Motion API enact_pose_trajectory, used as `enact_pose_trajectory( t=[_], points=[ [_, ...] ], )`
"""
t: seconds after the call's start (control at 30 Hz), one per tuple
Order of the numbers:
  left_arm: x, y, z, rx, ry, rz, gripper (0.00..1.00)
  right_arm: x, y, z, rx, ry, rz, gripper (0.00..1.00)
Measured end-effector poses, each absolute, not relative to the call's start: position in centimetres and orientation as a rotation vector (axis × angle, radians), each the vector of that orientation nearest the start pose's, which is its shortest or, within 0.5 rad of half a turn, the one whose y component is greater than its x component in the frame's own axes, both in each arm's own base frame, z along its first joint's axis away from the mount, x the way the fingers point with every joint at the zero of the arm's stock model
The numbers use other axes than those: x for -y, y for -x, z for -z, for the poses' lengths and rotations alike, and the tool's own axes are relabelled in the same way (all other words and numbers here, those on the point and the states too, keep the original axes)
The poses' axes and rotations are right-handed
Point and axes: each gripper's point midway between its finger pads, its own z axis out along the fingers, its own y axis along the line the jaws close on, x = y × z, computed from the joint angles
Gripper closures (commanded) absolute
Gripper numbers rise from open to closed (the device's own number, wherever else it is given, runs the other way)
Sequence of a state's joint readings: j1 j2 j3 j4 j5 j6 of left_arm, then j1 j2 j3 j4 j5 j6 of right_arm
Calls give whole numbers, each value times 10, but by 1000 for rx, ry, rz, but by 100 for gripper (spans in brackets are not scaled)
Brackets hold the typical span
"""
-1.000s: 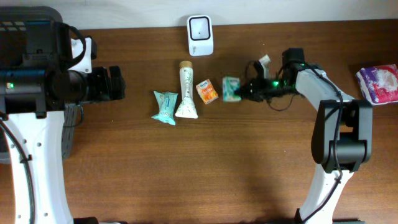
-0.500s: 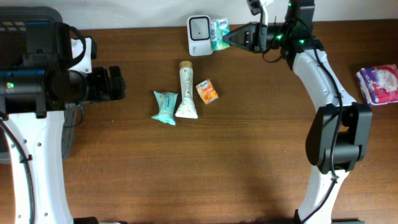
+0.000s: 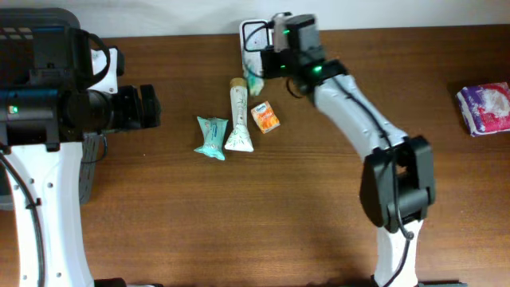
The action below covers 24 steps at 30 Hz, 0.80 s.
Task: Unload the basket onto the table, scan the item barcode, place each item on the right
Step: 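Hold the green-white Kleenex pack under the scanner with the right gripper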
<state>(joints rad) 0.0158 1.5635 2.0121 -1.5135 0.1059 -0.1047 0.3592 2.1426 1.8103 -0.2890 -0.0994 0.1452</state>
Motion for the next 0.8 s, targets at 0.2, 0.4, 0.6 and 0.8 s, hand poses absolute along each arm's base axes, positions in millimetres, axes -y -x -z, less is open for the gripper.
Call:
enact_pose_trajectory(
  t=[0.2, 0.4, 0.6, 0.8],
  points=[
    [13, -332, -324, -2633, 123, 170, 1, -211, -585, -187, -2065, 402, 47, 71],
    [13, -332, -324, -2633, 123, 169, 1, -196, -593, -128, -2233, 242, -411, 49],
    [13, -332, -324, -2633, 123, 169, 1, -184, -591, -112, -2302, 61, -666, 45],
    [13, -332, -324, -2633, 123, 170, 1, -206, -598, -56, -2323, 113, -639, 50]
  ],
)
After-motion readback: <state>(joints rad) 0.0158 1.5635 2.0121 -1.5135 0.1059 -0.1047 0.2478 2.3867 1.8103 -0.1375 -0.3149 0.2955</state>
